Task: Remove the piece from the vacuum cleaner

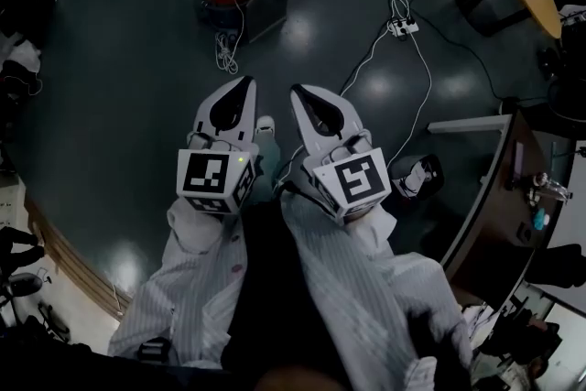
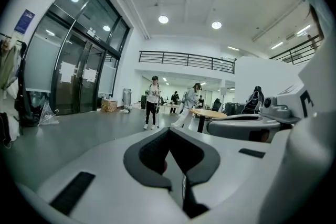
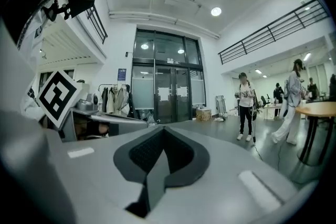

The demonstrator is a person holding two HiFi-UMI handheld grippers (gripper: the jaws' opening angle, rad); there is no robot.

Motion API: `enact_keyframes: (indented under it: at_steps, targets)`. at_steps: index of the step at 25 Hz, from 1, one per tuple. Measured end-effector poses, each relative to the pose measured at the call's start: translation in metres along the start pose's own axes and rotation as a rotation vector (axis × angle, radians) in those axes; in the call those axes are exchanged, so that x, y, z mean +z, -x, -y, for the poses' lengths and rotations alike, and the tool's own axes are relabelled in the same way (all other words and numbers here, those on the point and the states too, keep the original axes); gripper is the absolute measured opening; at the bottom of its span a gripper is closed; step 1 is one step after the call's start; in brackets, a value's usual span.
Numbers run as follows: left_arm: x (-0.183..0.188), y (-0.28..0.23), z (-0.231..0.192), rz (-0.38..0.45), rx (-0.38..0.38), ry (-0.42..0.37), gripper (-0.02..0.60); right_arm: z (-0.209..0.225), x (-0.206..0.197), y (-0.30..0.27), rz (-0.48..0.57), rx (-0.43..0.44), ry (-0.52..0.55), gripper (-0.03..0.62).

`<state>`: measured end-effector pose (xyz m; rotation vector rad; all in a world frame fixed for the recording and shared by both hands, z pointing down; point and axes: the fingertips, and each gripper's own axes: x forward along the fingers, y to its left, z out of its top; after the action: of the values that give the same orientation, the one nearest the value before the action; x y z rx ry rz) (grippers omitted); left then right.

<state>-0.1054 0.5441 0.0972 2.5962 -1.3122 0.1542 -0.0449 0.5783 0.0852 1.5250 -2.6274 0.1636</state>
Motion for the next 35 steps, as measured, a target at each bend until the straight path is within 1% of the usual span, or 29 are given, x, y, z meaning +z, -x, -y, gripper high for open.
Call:
enact_keyframes:
  at_steps: [2,5,8,11,14,16,20,25,28,30,32,35]
  targets:
    - [0.015,-0.034,-0.022,0.0,-0.015,-0.001,0.005,0.019,0.015,-0.039,-0.001,0.0,0.029,0.0]
    - [0.035,-0.083,-0.05,-0.006,-0.053,-0.007,0.005,0.047,0.034,-0.091,0.005,0.0,0.043,0.0]
    - [0.047,-0.123,-0.077,-0.021,-0.074,-0.013,0.005,0.074,0.041,-0.134,-0.019,-0.027,0.042,0.0]
    - [0.05,-0.163,-0.106,-0.047,-0.066,0.0,0.005,0.108,0.038,-0.173,-0.061,-0.058,0.03,0.0]
    - [0.043,-0.199,-0.13,-0.081,-0.038,0.02,0.005,0.143,0.028,-0.206,-0.097,-0.064,0.007,0.0]
    - [0.041,-0.226,-0.145,-0.09,-0.017,0.033,0.005,0.167,0.025,-0.231,-0.092,-0.048,0.001,0.0]
    - [0.047,-0.293,-0.178,-0.081,0.033,0.05,0.005,0.217,0.025,-0.29,-0.076,0.012,0.005,0.0]
    - [0.076,-0.397,-0.214,-0.07,0.106,0.043,0.005,0.301,0.042,-0.372,-0.087,0.1,0.028,0.0]
    - [0.089,-0.457,-0.238,-0.075,0.158,0.064,0.005,0.349,0.045,-0.42,-0.117,0.177,0.044,0.0]
    - [0.091,-0.491,-0.255,-0.081,0.196,0.089,0.005,0.374,0.039,-0.448,-0.158,0.238,0.049,0.0]
    - [0.086,-0.517,-0.273,-0.085,0.237,0.113,0.005,0.395,0.023,-0.475,-0.211,0.297,0.047,0.0]
    - [0.058,-0.539,-0.3,-0.14,0.304,0.142,0.005,0.413,-0.008,-0.512,-0.283,0.388,0.058,0.0]
